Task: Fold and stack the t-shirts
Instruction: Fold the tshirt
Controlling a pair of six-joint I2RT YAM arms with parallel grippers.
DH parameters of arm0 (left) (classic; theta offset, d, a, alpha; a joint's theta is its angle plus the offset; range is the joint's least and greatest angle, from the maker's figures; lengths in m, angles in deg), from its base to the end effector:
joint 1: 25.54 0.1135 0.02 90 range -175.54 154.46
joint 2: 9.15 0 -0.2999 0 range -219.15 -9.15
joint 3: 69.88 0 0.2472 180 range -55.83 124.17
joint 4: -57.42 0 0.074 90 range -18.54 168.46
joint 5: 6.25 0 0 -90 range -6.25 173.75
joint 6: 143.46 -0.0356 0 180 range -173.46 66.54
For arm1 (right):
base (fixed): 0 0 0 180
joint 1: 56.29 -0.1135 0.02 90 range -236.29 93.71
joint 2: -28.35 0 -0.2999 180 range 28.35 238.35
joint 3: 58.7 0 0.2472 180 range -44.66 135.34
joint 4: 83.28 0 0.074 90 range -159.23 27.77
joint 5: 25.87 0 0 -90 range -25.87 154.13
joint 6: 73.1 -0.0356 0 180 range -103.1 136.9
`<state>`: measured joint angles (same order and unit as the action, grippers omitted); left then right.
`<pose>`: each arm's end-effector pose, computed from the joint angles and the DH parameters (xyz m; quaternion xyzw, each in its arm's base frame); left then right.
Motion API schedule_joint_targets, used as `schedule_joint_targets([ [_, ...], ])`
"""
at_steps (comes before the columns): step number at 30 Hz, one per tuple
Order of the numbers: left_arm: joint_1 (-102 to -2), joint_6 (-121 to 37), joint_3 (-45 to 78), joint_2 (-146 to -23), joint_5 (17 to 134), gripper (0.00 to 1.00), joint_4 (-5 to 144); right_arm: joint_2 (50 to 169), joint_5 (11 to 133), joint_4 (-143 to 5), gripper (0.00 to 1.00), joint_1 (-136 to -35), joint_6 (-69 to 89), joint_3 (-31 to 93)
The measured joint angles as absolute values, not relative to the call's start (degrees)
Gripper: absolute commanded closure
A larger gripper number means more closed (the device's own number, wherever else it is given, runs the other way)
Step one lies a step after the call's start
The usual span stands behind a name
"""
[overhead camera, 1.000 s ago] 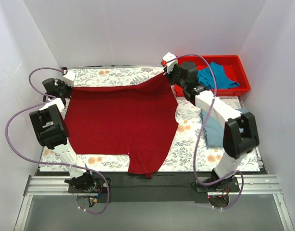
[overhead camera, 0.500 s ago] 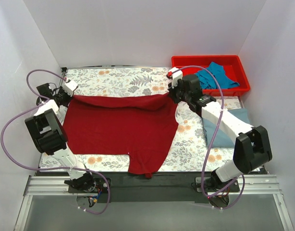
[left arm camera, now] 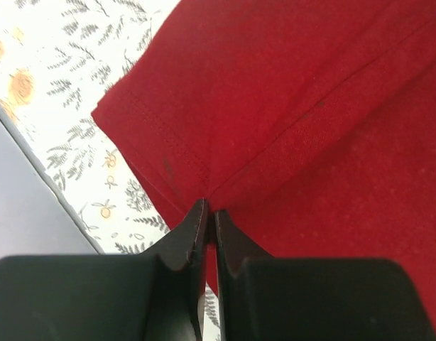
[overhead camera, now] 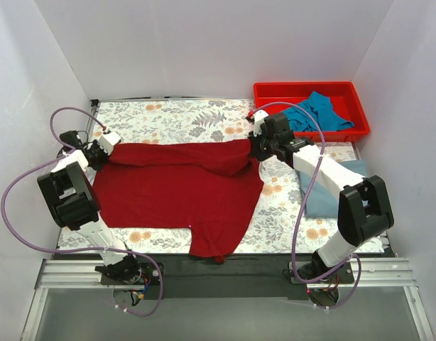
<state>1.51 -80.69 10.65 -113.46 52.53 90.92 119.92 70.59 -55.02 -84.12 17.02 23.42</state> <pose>0.3440 0.1549 0.2165 0.0772 0.9240 -0.1060 0.3592 0.3152 0.1709 0.3058 -0.2405 0.8637 0.1545 0.4150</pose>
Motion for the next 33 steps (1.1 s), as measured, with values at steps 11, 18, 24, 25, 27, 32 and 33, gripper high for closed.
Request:
schedule_joint_targets([
  [11, 1.5, -79.9, 11.1, -116.4, 57.2, 1.00, 92.9, 119.8, 77.0, -50.5, 0.99, -84.4, 14.0, 18.1],
  [18, 1.5, -77.8, 13.5, -118.2, 57.9, 1.00, 92.7, 118.7, 80.9, -50.1, 0.99, -84.9, 12.2, 19.0],
  [24, 1.5, -77.6, 13.7, -118.2, 57.8, 1.00, 92.4, 117.2, 83.8, -51.4, 0.99, -85.0, 11.1, 18.3],
  [25, 1.5, -77.6, 13.7, -118.2, 57.9, 1.00, 92.4, 117.1, 84.2, -51.4, 0.99, -85.2, 10.8, 17.9],
  [27, 1.5, -77.9, 13.6, -118.2, 57.9, 1.00, 92.4, 116.9, 84.9, -51.4, 0.99, -85.4, 10.4, 17.2],
  [32, 1.5, -78.1, 13.6, -118.2, 58.1, 0.99, 92.4, 116.8, 86.7, -51.7, 0.99, -86.5, 8.3, 16.7],
  [33, 1.5, -78.1, 13.6, -118.2, 58.1, 0.99, 92.4, 116.8, 86.9, -51.8, 0.99, -86.7, 8.0, 16.7],
])
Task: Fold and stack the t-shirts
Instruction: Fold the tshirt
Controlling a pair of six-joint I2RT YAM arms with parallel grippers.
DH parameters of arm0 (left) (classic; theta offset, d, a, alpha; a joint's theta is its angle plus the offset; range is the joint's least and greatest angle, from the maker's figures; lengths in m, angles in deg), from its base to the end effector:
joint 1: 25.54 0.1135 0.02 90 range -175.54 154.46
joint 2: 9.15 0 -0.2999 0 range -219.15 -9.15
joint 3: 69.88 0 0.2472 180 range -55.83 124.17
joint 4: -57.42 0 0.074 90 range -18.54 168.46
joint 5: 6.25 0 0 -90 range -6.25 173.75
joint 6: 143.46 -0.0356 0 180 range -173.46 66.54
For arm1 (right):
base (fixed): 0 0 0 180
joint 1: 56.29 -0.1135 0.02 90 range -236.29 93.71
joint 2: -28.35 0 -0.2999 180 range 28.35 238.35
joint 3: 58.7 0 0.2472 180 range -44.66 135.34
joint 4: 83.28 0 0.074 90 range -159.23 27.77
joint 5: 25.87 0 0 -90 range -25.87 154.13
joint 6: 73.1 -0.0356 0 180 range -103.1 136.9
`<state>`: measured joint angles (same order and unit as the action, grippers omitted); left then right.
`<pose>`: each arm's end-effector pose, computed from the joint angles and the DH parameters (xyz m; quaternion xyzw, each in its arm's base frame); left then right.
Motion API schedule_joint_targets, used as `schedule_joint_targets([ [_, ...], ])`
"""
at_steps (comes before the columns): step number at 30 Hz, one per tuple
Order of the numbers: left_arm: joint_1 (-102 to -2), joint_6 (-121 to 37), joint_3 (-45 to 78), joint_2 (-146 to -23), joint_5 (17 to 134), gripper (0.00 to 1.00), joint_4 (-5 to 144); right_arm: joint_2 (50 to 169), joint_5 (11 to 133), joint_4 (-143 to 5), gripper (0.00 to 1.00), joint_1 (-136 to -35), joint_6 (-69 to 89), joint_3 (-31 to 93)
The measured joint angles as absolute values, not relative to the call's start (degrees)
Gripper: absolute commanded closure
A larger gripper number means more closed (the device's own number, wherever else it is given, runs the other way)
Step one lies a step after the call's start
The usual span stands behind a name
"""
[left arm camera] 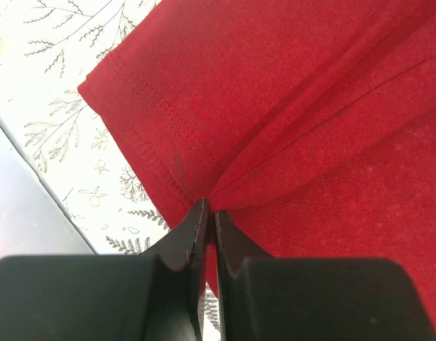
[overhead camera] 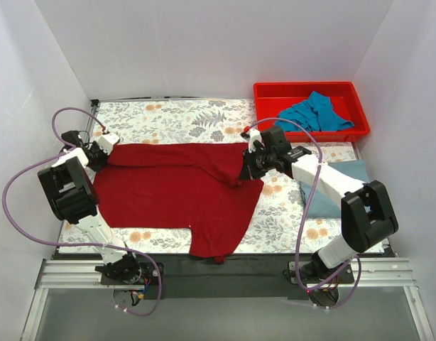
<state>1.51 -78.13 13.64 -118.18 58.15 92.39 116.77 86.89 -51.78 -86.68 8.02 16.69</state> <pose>0.3572 0.1651 0.1982 0.0368 0.9439 -0.0844 0.3170 0.2766 0.1782 0.2826 -0.2436 0.8741 0.2987 0.2957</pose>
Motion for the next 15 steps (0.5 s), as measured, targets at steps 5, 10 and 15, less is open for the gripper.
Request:
schedule_joint_targets([
  [5, 1.5, -77.7, 13.7, -118.4, 58.5, 0.99, 92.0, 116.3, 87.6, -51.8, 0.99, -86.8, 6.6, 16.8],
  [10, 1.5, -77.6, 14.4, -119.6, 59.3, 0.86, 91.8, 116.1, 87.4, -52.2, 0.99, -86.8, 6.7, 16.7],
  [15, 1.5, -77.3, 14.4, -118.8, 55.8, 0.52, 93.1, 116.1, 86.4, -52.9, 0.99, -86.5, 7.4, 15.2],
])
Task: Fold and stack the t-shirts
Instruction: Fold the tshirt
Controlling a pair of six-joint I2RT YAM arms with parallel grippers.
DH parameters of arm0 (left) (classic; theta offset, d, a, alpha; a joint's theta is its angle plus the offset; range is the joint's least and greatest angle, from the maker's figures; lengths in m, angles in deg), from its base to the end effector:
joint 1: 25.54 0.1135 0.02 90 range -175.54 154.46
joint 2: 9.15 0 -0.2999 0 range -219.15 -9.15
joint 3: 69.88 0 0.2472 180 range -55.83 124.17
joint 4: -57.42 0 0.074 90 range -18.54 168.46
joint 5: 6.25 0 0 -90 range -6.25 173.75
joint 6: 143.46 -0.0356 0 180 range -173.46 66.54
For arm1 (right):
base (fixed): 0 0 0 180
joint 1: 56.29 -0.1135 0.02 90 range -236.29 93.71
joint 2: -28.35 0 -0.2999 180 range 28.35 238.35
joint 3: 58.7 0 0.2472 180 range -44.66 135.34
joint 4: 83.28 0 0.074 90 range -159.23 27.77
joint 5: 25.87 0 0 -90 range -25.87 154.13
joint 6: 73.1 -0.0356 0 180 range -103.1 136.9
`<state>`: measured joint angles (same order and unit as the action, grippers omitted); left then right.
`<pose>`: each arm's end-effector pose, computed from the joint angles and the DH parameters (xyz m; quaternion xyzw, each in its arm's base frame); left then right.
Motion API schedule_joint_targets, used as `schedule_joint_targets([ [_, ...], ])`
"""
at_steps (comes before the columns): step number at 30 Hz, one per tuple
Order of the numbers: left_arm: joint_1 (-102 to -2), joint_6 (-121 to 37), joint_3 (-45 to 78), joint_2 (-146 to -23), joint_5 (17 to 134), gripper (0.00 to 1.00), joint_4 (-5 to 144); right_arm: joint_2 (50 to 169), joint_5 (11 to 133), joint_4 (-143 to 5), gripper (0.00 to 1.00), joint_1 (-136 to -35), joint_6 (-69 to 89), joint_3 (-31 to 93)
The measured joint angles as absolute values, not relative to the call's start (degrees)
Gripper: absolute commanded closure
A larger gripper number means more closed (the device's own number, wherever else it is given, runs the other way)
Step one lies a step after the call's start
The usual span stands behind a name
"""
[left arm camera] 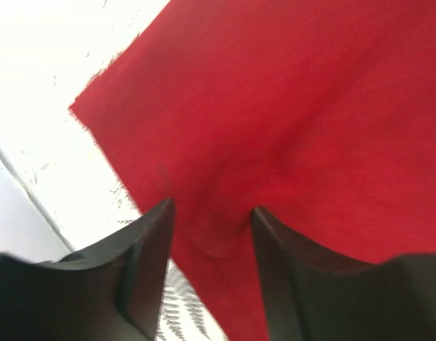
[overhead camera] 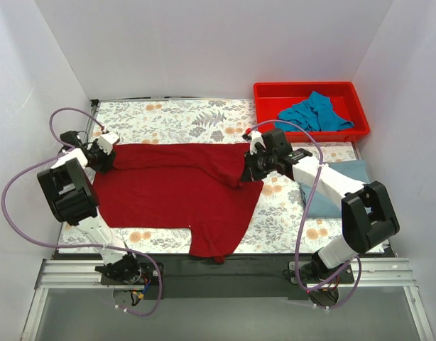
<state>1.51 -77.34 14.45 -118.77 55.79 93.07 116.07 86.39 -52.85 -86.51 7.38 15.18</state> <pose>0.3598 0.1650 0.1982 0.0346 0.9407 -0.1065 0.3204 0.2738 0.1751 0.2794 -0.2362 0.8759 0.2969 0.2981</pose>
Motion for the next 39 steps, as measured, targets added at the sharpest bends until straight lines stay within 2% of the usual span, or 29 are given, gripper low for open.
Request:
schedule_joint_targets([
  [5, -2.4, -74.0, 4.5, -102.7, 46.4, 0.48, 92.4, 117.5, 86.2, -53.1, 0.99, -85.7, 7.7, 14.5],
  [9, -17.0, -67.8, -3.8, -88.9, 42.0, 0.48, 84.7, 121.4, 86.1, -53.0, 0.99, -84.3, 7.6, 16.8],
  [13, -32.7, -63.1, -12.0, -83.3, 38.7, 0.50, 77.5, 125.9, 85.4, -53.8, 0.99, -82.9, 7.6, 21.8],
  [19, -44.2, -59.2, -14.4, -90.8, 39.3, 0.52, 69.2, 134.6, 83.5, -56.6, 0.99, -80.0, 6.1, 30.0],
  [25, -53.2, -55.6, -13.3, -100.0, 45.4, 0.52, 60.0, 140.3, 81.5, -57.8, 0.99, -77.4, 3.9, 31.1],
  [37, -59.6, -56.1, -12.3, -107.6, 54.0, 0.69, 44.5, 140.9, 71.7, -58.7, 0.99, -77.8, -2.8, 31.1],
  [39, -60.6, -56.0, -12.3, -109.1, 55.3, 0.70, 42.6, 140.9, 71.1, -58.8, 0.99, -77.8, -3.9, 31.1],
])
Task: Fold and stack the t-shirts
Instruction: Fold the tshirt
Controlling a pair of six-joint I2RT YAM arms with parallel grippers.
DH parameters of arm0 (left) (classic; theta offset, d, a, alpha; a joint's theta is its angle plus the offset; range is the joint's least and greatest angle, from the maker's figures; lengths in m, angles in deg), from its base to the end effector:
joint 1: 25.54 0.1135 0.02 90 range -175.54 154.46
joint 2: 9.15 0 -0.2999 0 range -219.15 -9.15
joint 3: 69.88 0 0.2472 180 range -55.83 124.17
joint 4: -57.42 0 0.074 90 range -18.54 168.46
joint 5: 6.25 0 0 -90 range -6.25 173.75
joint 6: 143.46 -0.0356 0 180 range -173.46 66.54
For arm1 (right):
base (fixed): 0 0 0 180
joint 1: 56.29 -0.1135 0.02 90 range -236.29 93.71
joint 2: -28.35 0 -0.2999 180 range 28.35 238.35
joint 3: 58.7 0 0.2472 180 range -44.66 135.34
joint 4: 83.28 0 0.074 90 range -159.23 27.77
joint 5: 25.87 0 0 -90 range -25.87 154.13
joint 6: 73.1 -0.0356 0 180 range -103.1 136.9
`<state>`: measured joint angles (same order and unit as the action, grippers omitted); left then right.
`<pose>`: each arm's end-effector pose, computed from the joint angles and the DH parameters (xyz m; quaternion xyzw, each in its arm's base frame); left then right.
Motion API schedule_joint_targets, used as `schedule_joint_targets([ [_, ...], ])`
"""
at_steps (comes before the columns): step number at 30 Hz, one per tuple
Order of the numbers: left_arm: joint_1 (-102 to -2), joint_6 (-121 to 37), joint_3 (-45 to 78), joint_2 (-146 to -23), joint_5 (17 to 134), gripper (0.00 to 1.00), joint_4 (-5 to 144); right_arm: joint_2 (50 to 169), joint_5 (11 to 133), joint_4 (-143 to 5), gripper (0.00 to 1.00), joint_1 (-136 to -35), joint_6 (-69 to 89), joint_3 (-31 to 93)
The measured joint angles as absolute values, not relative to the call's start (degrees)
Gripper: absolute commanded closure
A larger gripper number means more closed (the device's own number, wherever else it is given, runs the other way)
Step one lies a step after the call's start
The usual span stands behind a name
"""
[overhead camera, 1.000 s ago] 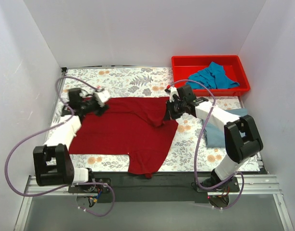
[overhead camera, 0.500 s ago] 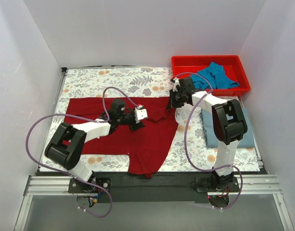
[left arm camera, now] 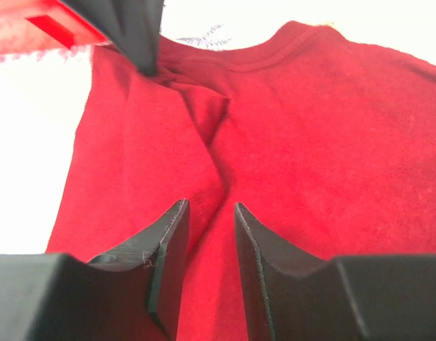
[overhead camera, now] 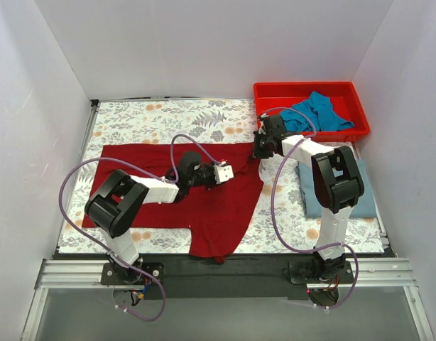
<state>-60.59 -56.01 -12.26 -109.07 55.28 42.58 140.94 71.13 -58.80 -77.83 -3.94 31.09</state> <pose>0.2751 -0.2137 0.1940 0.3878 0.7432 -0.3426 0.4242 0.4051 0.1646 0.2143 -0.0279 0.9294 0.1844 0.3184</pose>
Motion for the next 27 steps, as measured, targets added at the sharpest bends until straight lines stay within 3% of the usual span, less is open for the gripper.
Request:
schedule_joint_targets([
  [5, -64.4, -55.5, -12.2, -113.1, 62.1, 0.55, 39.0, 140.9, 70.2, -58.8, 0.99, -77.8, -5.3, 31.1],
  [11, -68.2, -55.4, -10.9, -118.6, 70.8, 0.55, 33.4, 141.0, 70.0, -58.8, 0.99, -77.8, -5.4, 31.1],
  [21, -68.4, -55.5, -9.2, -121.4, 78.3, 0.66, 29.4, 141.0, 70.1, -58.9, 0.99, -77.8, -5.3, 31.1],
  [27, -68.4, -55.8, -9.2, -121.3, 79.4, 0.84, 29.5, 141.0, 70.3, -58.9, 0.99, -77.8, -5.2, 31.1],
])
